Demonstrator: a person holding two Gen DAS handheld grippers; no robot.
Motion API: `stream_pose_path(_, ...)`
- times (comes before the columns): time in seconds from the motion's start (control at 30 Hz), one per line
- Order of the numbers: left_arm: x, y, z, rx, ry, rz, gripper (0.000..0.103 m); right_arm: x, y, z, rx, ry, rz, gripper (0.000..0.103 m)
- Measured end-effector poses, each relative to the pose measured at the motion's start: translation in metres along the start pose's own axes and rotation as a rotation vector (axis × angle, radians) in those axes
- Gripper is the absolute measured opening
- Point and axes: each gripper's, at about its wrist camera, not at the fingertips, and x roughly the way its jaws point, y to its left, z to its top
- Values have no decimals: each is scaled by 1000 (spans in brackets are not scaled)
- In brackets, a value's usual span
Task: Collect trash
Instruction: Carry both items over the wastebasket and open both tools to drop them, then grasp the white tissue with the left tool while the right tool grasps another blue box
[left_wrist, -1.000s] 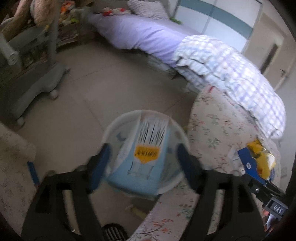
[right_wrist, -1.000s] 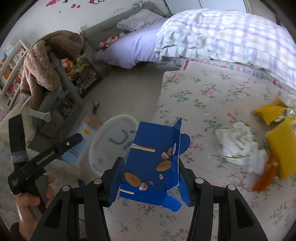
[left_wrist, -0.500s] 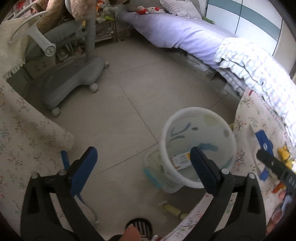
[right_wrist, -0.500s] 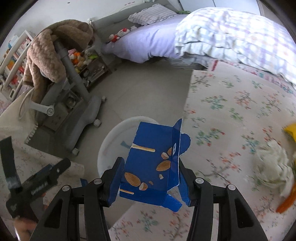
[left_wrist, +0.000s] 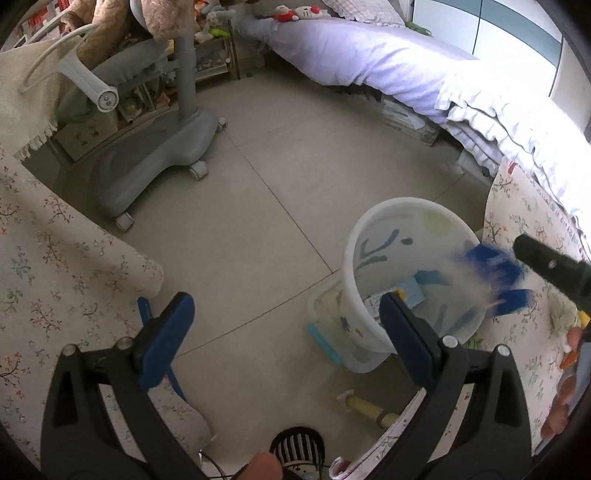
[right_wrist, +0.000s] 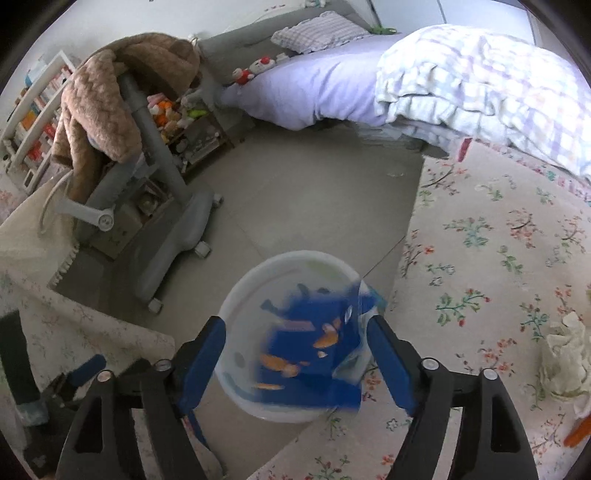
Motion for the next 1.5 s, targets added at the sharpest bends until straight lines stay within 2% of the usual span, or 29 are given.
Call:
stream_pose_path(0.27, -9, -16, -5, 45, 1, -31, 100, -37, -24, -9, 11, -17, -60, 80)
stream_pose_path(0.7, -37, -66, -14, 115, -19, -117, 100, -118, -100, -45, 52, -37, -192, 81)
stream_pose_path(0.87, -47, -93, -19, 147, -26, -141, 100, -148, -132, -60, 74, -45, -236, 81)
stream_pose_path(1.03, -60, -126, -26, 166, -18, -206, 100, -176, -164, -73, 109, -58, -278, 81)
stream_pose_path(1.17, -68, -155, -32, 197, -15, -244, 100, -191, -193, -82, 181, -48, -289, 81)
stream_pose_path(1.37, -74, -194, -41, 251, -8, -278, 100, -213, -231, -95, 274, -31, -258, 81)
stream_pose_path(1.5, -72, -221, -45, 287, 5, -283, 100, -229, -253, -96, 267, -35, -312, 81)
